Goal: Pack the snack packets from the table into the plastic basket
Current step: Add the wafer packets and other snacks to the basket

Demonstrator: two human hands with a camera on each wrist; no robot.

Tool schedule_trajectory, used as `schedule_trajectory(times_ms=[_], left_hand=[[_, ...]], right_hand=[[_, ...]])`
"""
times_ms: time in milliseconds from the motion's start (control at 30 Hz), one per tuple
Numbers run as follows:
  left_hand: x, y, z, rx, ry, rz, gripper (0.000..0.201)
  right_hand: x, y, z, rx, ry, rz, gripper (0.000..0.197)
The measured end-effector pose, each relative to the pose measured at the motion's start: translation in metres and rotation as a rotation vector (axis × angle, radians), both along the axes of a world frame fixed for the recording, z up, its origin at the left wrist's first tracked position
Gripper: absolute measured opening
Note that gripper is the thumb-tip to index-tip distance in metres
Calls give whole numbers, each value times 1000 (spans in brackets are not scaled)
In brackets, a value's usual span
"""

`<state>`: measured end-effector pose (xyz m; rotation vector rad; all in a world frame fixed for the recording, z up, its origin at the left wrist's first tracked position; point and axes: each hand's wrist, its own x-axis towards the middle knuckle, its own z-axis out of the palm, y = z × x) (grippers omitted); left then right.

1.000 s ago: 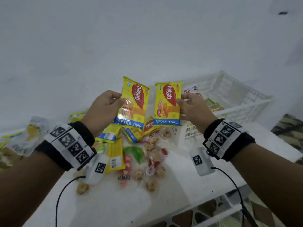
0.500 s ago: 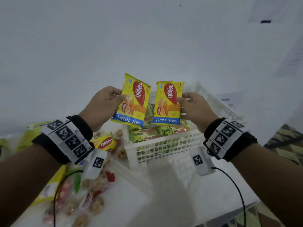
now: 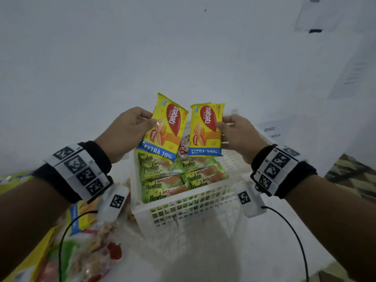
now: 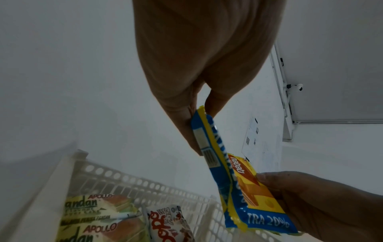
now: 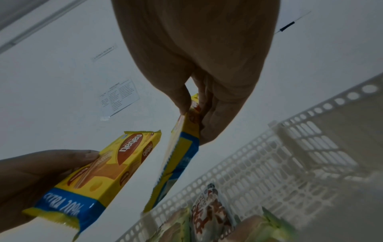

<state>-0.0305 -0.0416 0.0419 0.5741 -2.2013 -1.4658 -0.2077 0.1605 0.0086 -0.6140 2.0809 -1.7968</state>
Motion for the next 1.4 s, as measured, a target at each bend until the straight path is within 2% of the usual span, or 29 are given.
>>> schedule_trajectory(times_ms=[367, 667, 867, 967, 1100, 1267, 1400], left_hand=[[-40, 9, 5, -62, -54, 45, 9], [-70, 29, 18, -191, -127, 151, 14], [-79, 31, 16, -245, -169, 166, 20], [-79, 24, 13, -223, -169, 166, 18], [-77, 17, 10, -202, -167, 158, 16], [-76, 11, 10, -217, -174, 127, 14], [-75, 7, 8, -228, -166, 127, 14]], right_hand=[[-59, -7, 15, 79, 62, 89, 19], [-106, -22, 26, 170, 122, 233, 20], [-119, -34, 23, 252, 187, 250, 14], [-129, -36, 21, 341, 347, 234, 12], [-147, -39, 17, 503, 494, 246, 21], [-146, -48, 8, 878, 688, 416, 33], [-143, -58, -2, 1019, 736, 516, 35]])
